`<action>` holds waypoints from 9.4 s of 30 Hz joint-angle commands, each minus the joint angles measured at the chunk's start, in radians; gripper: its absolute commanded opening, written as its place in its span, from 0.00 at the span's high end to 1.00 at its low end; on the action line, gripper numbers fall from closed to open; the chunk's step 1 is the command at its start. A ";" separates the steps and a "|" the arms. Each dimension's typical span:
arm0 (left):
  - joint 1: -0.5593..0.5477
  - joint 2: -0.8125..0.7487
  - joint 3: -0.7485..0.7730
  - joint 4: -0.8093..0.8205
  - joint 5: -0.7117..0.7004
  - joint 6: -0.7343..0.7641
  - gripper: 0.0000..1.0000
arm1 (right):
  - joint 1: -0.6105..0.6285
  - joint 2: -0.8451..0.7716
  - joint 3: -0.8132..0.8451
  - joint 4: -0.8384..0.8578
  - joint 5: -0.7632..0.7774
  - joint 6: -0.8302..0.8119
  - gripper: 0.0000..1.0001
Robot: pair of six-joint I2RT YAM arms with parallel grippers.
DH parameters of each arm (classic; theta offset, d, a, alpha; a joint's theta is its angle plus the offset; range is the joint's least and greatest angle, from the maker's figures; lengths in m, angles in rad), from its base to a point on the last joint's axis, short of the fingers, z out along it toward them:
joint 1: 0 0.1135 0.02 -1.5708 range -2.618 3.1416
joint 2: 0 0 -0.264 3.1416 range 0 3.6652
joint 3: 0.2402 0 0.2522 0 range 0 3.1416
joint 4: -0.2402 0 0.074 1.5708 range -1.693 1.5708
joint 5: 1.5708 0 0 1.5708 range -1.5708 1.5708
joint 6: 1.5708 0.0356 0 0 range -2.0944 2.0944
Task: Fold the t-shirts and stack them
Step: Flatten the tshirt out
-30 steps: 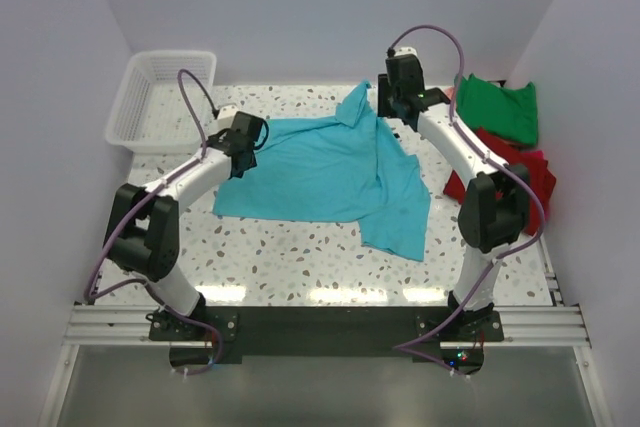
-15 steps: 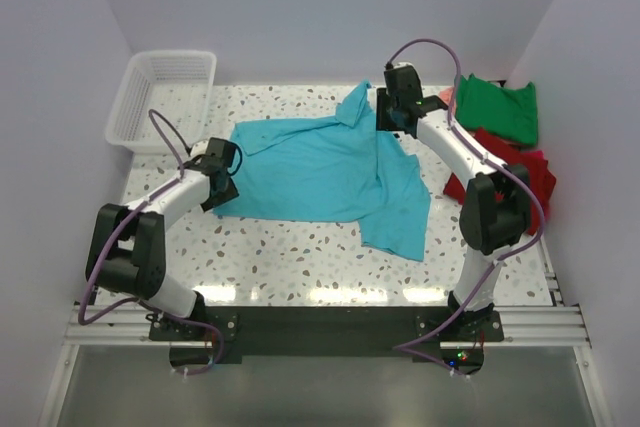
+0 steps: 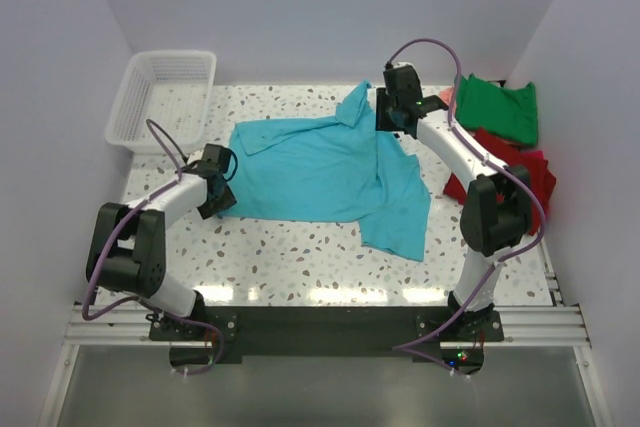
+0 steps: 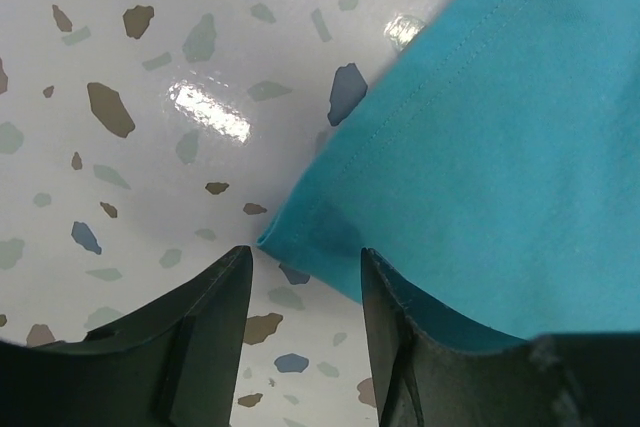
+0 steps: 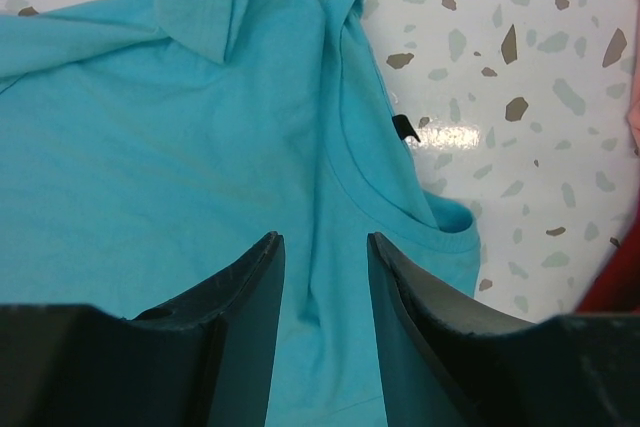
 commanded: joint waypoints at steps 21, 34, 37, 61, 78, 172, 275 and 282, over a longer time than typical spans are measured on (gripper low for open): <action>0.024 0.046 0.013 0.034 -0.008 -0.032 1.00 | 0.030 -0.226 -0.191 -0.222 -0.019 0.133 0.60; 0.024 -0.032 0.132 -0.020 -0.030 0.022 1.00 | 0.176 -0.409 -0.525 -0.451 0.014 0.386 0.52; 0.024 -0.038 0.140 -0.022 -0.028 0.034 1.00 | 0.174 -0.490 -0.616 -0.440 0.028 0.441 0.50; 0.024 -0.025 0.163 -0.026 0.022 0.080 1.00 | 0.150 -0.694 -1.053 -0.084 0.033 0.503 0.63; 0.023 -0.035 0.178 -0.037 0.010 0.081 1.00 | 0.141 -0.536 -1.061 -0.066 0.067 0.560 0.60; 0.024 0.076 1.140 0.426 0.157 0.387 1.00 | 0.101 -0.248 0.723 0.233 0.369 -0.431 1.00; 0.018 -0.081 0.129 -0.153 0.185 0.037 1.00 | 0.140 -0.631 -0.722 -0.547 -0.139 0.536 1.00; 0.020 -0.190 0.086 -0.272 0.136 -0.021 1.00 | 0.145 -0.698 -0.747 -0.728 0.002 0.618 1.00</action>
